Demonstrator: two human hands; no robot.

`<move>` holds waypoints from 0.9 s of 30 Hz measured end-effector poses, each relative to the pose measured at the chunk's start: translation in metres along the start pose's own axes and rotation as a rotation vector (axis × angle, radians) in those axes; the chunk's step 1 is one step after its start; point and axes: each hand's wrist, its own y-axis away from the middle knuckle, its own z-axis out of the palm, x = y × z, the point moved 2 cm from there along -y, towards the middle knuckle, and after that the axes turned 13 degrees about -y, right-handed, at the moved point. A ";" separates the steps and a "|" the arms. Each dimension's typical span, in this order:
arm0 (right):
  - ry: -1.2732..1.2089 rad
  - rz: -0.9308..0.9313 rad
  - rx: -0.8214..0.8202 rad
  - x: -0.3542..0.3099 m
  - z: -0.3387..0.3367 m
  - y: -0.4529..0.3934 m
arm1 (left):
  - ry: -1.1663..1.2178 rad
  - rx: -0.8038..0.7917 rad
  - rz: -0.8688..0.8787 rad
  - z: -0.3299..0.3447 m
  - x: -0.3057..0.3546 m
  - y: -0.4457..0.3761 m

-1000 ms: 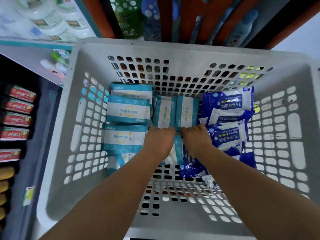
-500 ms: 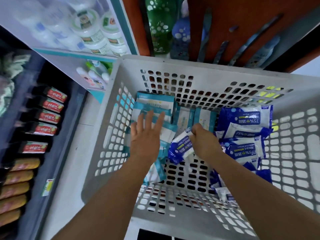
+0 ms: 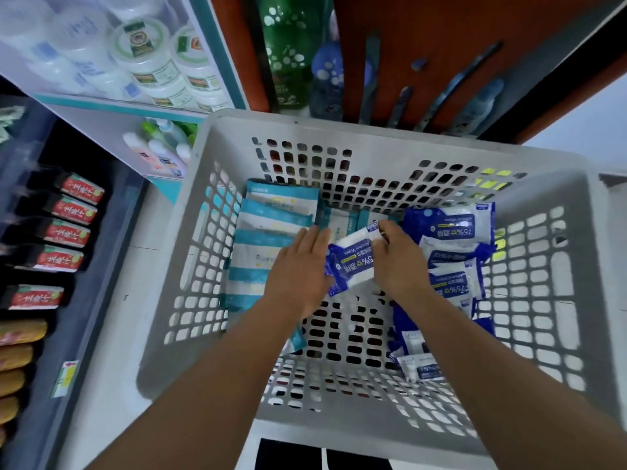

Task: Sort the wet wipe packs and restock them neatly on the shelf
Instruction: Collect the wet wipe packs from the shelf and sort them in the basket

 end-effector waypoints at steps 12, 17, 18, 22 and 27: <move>0.388 0.038 0.124 0.039 -0.082 0.036 | 0.222 -0.028 0.166 0.015 0.112 -0.023; 0.695 -0.140 -0.062 0.063 -0.085 0.038 | 0.155 0.030 0.144 0.026 0.145 -0.033; 0.716 -0.142 -0.056 0.066 -0.085 0.037 | 0.179 0.032 0.139 0.027 0.146 -0.034; 0.822 -0.082 0.032 0.071 -0.094 0.030 | 0.246 0.079 0.155 0.030 0.137 -0.036; 0.795 0.051 0.112 0.070 -0.095 0.028 | 0.139 0.043 0.128 0.038 0.104 -0.034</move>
